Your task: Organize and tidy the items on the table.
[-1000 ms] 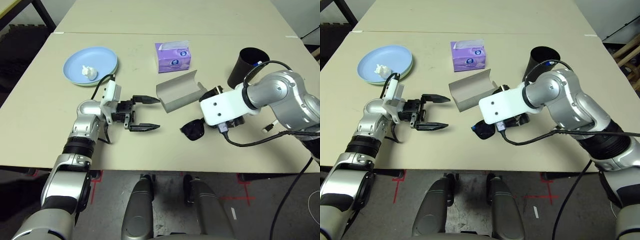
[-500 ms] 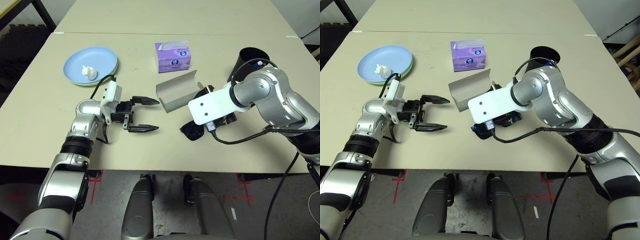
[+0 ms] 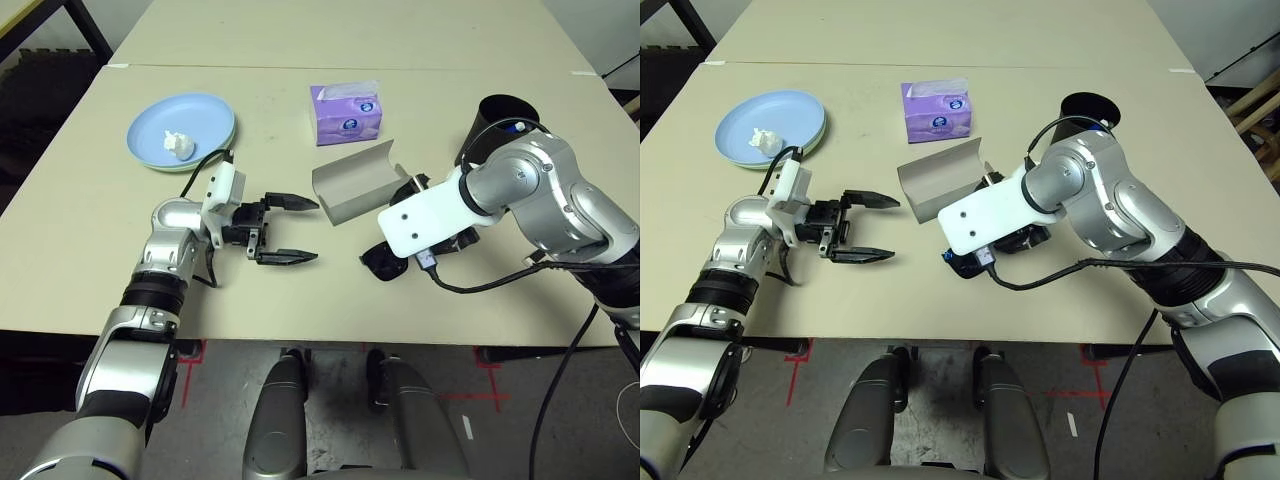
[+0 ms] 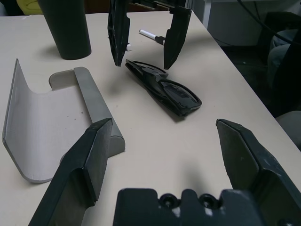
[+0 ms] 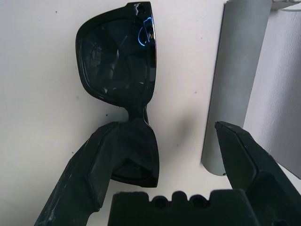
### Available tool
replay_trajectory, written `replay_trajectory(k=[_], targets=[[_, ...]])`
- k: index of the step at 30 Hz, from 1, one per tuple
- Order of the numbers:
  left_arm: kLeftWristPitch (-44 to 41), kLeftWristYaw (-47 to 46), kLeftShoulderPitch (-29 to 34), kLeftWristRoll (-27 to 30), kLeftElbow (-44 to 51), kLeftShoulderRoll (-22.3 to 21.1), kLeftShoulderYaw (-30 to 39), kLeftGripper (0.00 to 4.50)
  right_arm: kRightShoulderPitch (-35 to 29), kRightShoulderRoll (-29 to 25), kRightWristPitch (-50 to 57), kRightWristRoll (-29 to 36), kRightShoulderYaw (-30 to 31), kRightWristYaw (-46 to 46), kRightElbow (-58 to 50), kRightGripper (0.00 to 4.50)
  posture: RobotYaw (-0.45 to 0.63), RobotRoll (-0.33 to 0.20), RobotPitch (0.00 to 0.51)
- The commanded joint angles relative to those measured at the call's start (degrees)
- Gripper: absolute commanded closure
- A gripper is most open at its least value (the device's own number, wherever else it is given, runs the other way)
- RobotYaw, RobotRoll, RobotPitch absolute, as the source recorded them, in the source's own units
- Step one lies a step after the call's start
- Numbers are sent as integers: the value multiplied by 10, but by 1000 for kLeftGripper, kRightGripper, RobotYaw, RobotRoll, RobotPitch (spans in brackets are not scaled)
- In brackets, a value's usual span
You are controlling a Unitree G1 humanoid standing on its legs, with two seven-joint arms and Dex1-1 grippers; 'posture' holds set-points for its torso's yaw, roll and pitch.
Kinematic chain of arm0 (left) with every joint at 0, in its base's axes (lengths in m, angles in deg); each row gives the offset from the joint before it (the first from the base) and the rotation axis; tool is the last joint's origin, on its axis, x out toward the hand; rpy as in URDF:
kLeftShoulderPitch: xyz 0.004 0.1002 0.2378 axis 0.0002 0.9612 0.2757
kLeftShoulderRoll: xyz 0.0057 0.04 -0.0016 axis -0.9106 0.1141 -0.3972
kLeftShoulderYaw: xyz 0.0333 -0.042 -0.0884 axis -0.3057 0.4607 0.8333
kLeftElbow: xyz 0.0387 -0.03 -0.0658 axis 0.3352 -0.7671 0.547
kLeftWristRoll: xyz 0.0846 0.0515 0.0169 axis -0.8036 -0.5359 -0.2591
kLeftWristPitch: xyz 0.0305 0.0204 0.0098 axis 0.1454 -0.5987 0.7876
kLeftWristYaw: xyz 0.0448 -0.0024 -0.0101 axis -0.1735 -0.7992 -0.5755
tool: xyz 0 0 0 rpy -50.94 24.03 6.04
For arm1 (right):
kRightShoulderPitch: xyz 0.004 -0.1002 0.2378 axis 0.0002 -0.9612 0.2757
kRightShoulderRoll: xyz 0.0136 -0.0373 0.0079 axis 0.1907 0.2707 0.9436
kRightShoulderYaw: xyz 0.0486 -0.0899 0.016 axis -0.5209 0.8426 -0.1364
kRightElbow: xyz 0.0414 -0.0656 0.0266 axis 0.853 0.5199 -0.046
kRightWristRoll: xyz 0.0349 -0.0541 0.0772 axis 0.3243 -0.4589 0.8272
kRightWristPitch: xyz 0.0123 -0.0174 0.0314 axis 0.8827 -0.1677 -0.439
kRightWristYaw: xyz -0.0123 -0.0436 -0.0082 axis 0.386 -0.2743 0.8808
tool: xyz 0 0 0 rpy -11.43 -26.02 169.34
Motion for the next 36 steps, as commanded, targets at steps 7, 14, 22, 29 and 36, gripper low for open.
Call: replay_trajectory(k=[7,14,22,29,36], targets=[[5,9,-3,-15,-2,3,-2,9,-21,3,-26,-10,10,7,-7,0,105,0,249],[3,9,-3,-17,0,3,-2,9,-31,2,-43,-17,10,5,-1,0,105,0,248],[1,9,-4,-18,0,2,-3,9,-38,10,-58,-25,13,4,15,0,111,0,248],[0,9,-2,-19,4,0,-2,9,-40,18,-57,-31,14,4,23,0,114,0,247],[-1,9,-2,-20,4,-1,-1,9,-38,27,-60,-34,15,5,33,0,115,0,247]])
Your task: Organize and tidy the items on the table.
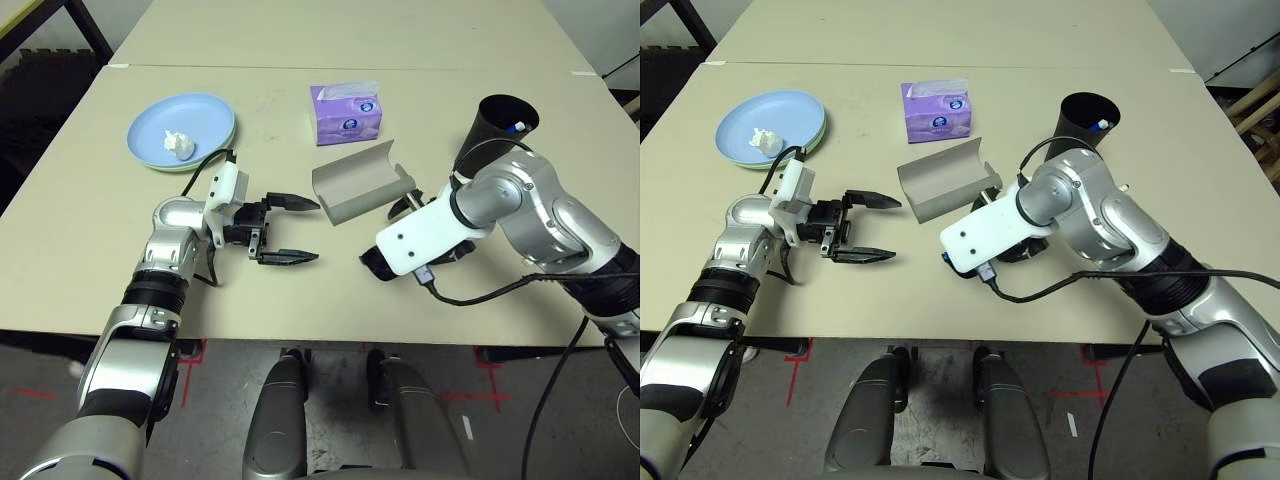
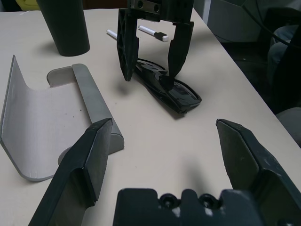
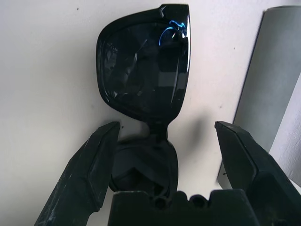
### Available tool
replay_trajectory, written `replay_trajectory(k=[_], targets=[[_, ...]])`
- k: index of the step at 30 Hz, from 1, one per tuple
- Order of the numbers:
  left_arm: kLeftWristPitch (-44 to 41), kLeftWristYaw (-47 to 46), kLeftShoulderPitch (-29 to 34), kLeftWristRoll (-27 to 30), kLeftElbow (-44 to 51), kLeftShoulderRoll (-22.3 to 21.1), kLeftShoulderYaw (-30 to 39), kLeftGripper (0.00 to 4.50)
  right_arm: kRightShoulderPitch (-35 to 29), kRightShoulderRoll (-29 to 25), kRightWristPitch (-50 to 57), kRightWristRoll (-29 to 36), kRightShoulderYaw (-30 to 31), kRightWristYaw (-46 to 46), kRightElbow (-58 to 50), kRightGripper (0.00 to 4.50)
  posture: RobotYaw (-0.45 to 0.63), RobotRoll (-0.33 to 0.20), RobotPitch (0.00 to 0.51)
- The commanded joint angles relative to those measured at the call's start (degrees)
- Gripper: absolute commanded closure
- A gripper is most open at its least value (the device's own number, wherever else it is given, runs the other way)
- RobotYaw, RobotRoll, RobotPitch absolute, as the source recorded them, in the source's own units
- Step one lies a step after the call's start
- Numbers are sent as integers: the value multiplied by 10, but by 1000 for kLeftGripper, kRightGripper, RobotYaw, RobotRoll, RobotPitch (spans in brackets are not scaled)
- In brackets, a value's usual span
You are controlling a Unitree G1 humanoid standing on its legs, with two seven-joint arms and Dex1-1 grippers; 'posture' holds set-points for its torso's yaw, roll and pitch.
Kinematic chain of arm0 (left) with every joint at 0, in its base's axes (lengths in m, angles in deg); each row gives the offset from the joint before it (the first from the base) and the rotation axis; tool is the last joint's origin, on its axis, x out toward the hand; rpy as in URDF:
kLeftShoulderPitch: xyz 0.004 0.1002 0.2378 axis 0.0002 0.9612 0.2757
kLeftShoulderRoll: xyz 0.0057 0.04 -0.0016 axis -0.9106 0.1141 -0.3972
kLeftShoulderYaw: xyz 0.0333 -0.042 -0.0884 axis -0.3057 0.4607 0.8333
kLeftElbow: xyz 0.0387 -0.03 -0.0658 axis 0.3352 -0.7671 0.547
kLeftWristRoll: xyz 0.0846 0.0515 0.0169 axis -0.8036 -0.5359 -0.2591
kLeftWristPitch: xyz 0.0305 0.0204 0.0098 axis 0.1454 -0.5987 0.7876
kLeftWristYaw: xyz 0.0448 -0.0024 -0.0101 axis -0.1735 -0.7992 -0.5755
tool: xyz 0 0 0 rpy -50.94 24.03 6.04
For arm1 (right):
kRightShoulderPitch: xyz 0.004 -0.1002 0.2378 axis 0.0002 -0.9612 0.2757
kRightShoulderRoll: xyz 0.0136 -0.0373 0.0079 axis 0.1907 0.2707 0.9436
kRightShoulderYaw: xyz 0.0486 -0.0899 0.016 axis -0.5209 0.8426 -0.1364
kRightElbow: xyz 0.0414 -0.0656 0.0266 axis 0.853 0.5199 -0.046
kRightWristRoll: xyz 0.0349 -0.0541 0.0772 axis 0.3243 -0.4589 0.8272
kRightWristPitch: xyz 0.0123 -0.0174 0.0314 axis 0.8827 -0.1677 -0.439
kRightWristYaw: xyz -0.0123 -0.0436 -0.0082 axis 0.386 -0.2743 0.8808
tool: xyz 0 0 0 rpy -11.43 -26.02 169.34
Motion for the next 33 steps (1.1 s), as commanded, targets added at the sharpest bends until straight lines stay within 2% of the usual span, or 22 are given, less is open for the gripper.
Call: replay_trajectory(k=[1,17,21,27,29,33], targets=[[-1,9,-1,-9,6,-2,-1,9,-5,4,-6,-4,12,5,8,0,116,0,247],[-3,8,3,-10,10,-4,0,9,1,16,-7,-8,10,12,24,0,120,0,243],[-2,9,3,-10,10,-4,1,0,2,16,-8,-8,9,14,26,947,120,0,243],[-4,8,4,-10,12,-5,1,0,6,18,-9,-6,7,15,27,3219,121,0,243],[-4,8,4,-10,12,-5,1,0,10,20,-9,-4,6,14,29,3799,121,0,242],[-4,9,3,-10,10,-5,0,0,19,22,-10,0,3,16,32,3896,118,0,240]])
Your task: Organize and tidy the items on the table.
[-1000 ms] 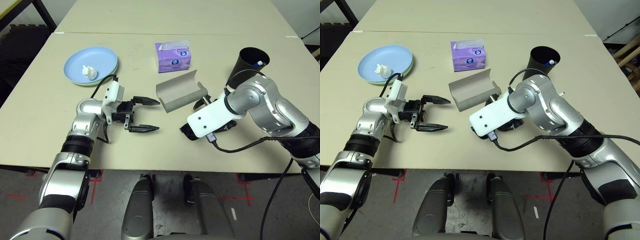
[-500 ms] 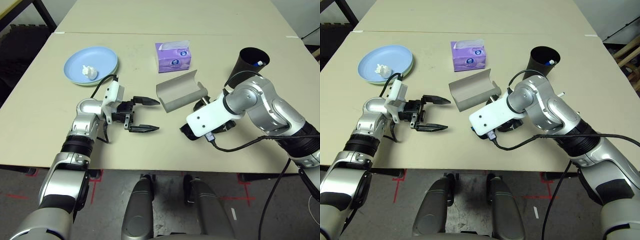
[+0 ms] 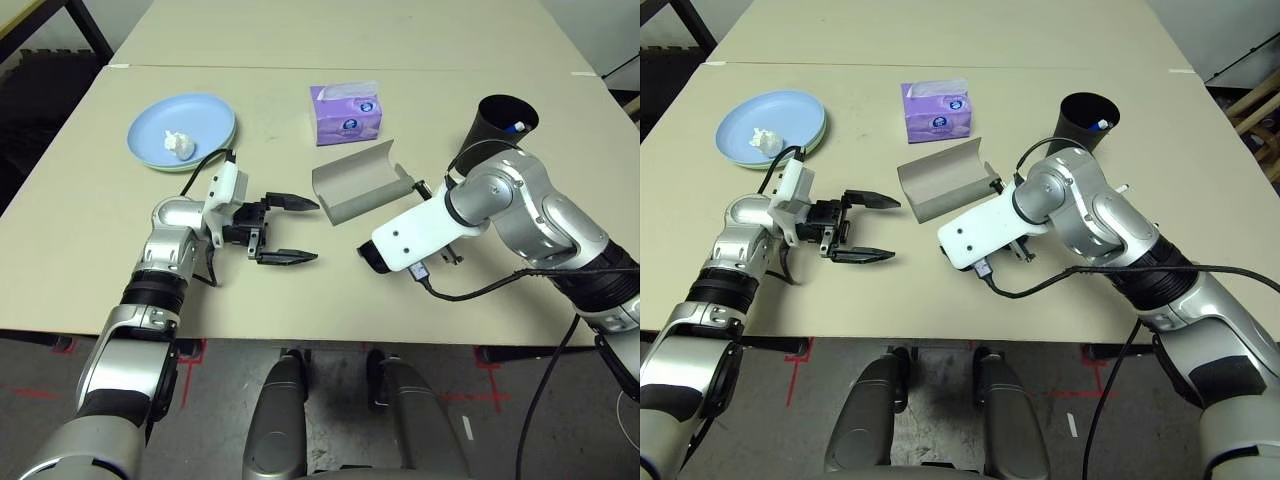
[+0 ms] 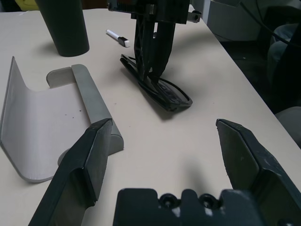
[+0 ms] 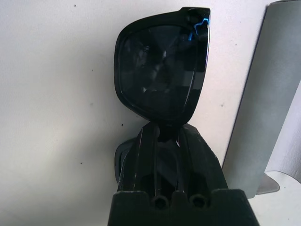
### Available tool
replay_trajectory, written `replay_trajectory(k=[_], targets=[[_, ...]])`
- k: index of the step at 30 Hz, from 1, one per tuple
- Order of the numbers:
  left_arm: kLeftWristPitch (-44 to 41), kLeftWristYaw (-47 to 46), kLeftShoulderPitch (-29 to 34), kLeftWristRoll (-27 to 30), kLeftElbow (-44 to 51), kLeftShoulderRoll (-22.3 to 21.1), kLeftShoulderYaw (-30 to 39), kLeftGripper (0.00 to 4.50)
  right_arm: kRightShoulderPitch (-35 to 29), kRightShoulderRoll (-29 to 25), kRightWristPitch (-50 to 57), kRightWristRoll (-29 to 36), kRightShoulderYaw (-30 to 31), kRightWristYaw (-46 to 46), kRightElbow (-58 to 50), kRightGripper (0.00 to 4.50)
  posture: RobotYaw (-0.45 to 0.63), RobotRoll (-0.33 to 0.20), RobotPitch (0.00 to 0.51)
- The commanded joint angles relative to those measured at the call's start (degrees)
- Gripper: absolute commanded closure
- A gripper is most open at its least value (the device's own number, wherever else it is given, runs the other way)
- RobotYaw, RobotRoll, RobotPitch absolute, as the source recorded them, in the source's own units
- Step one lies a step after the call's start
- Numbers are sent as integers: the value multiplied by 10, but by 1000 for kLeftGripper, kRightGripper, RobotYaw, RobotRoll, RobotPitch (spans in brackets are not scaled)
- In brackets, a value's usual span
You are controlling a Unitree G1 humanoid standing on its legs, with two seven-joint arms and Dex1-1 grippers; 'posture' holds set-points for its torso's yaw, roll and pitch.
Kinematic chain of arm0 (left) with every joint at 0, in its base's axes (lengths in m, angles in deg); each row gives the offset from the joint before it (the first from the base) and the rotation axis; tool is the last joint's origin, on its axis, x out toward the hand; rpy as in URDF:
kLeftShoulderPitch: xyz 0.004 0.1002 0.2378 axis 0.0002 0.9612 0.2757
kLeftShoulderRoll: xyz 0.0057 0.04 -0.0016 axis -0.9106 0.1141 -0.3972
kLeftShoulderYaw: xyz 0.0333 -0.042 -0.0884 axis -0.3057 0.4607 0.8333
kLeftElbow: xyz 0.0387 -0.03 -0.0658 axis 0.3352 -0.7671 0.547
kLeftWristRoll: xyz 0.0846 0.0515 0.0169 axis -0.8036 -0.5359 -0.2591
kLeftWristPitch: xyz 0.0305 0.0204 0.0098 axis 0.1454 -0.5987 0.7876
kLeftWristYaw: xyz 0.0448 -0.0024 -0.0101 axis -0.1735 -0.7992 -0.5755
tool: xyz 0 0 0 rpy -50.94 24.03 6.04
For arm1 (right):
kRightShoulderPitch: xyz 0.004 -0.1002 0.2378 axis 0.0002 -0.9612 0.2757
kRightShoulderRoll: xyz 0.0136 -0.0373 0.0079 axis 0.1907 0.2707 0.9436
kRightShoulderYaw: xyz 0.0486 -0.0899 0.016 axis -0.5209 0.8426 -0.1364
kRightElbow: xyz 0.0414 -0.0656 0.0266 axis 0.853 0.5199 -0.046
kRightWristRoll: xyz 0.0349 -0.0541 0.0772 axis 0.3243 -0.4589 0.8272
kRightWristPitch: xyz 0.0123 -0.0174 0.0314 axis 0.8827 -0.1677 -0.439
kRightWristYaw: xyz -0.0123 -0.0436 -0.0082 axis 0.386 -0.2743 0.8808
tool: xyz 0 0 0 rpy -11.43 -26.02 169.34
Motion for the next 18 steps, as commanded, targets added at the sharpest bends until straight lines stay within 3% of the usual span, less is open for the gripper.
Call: replay_trajectory(k=[1,11,18], targets=[[-1,9,3,-8,8,-2,-1,0,5,4,-5,8,2,2,1,3896,118,0,240],[-1,9,-1,-11,2,0,-2,0,53,-9,-5,43,-22,20,15,3976,105,0,235],[-1,9,-6,-12,-4,1,-2,0,122,-9,-42,46,-29,-4,91,3977,98,0,235]])
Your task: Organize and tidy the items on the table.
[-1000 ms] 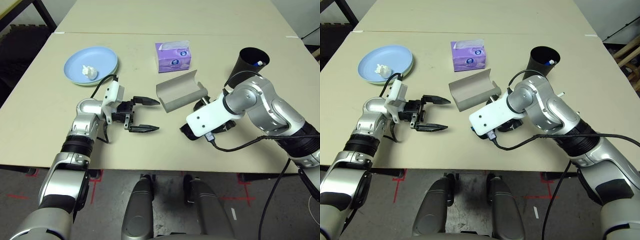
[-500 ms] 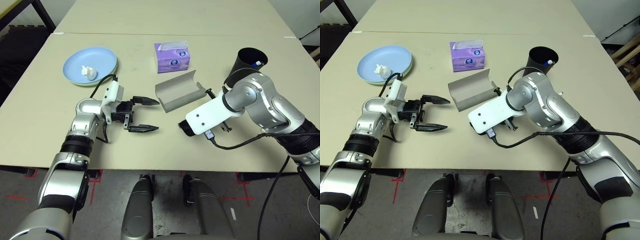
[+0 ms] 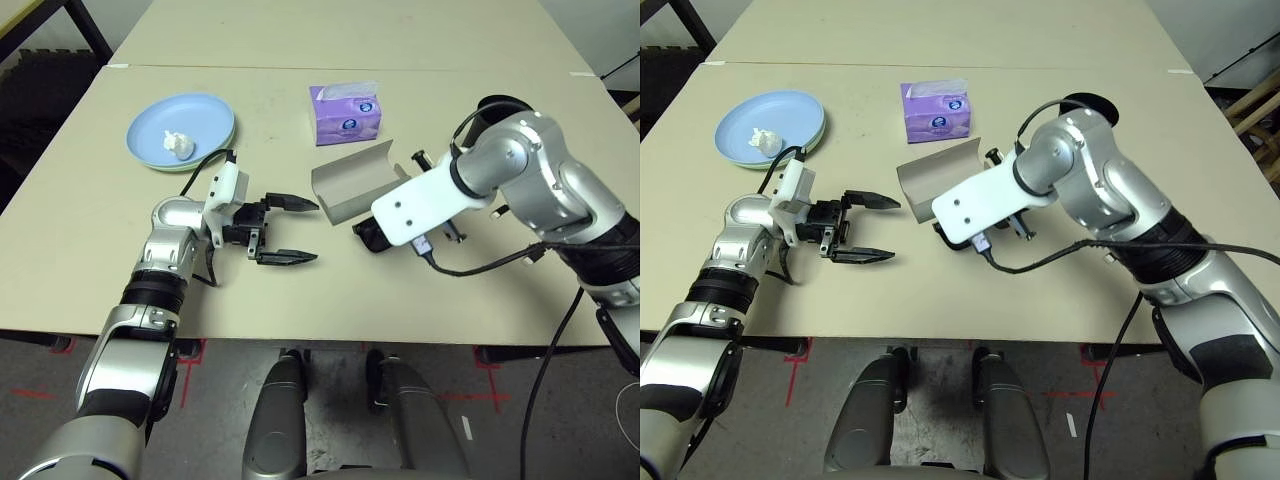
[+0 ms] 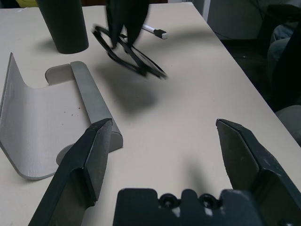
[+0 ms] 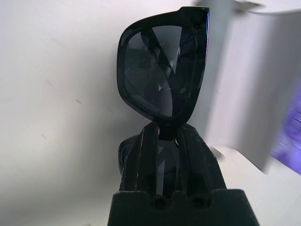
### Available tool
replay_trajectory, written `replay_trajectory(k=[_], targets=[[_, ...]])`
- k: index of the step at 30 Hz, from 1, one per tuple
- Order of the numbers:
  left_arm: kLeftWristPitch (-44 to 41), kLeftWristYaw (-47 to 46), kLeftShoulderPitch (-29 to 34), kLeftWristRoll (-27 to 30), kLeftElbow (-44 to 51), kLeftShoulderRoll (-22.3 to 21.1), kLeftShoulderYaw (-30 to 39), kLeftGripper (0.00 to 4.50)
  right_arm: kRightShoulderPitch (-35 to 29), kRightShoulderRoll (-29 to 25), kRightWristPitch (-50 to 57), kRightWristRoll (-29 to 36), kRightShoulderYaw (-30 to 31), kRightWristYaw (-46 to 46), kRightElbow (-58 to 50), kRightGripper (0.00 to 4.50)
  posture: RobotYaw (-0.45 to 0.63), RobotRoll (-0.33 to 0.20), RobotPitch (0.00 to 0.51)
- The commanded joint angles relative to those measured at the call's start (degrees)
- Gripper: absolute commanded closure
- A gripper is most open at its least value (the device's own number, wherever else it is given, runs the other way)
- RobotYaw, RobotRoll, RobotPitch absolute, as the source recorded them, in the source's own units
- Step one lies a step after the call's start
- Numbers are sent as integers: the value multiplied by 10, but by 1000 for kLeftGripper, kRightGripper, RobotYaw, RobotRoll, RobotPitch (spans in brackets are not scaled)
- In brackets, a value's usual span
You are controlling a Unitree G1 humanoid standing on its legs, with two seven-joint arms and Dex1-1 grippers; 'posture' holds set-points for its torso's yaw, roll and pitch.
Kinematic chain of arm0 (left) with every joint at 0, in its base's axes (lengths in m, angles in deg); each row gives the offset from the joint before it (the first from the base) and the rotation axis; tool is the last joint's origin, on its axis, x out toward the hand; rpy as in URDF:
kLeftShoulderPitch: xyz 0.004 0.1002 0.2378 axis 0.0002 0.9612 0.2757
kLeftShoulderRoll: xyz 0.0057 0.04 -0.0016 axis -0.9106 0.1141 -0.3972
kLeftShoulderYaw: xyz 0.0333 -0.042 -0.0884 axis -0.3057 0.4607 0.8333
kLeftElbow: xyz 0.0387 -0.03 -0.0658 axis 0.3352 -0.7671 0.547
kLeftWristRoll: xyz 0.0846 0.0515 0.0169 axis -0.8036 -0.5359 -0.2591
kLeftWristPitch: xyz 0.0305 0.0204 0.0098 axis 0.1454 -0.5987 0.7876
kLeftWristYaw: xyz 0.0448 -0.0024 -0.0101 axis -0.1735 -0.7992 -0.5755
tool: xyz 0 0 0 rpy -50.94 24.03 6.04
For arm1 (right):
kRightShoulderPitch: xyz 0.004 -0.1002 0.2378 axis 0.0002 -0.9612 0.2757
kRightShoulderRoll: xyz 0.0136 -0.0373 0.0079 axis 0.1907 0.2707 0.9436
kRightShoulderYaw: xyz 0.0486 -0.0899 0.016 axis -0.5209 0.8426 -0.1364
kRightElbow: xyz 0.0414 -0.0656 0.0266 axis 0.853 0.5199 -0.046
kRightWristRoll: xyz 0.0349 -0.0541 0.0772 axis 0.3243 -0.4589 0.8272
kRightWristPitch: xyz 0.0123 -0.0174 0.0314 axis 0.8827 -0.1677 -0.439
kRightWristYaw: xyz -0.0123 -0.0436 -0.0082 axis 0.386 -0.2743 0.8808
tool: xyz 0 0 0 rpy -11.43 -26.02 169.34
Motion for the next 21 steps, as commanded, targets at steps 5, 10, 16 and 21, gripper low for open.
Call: replay_trajectory(k=[5,10,16,21], targets=[[-2,9,-6,-9,-2,-1,1,0,59,32,-48,-24,4,-70,121,3977,98,0,236],[-5,9,-4,-10,1,-4,2,0,64,60,-67,-39,12,-101,161,3977,101,0,238],[-10,9,-1,-10,8,-7,4,0,74,90,-89,-60,18,-132,201,3977,112,0,239],[-13,9,1,-9,12,-12,4,0,88,107,-104,-70,19,-149,233,3977,119,0,237]])
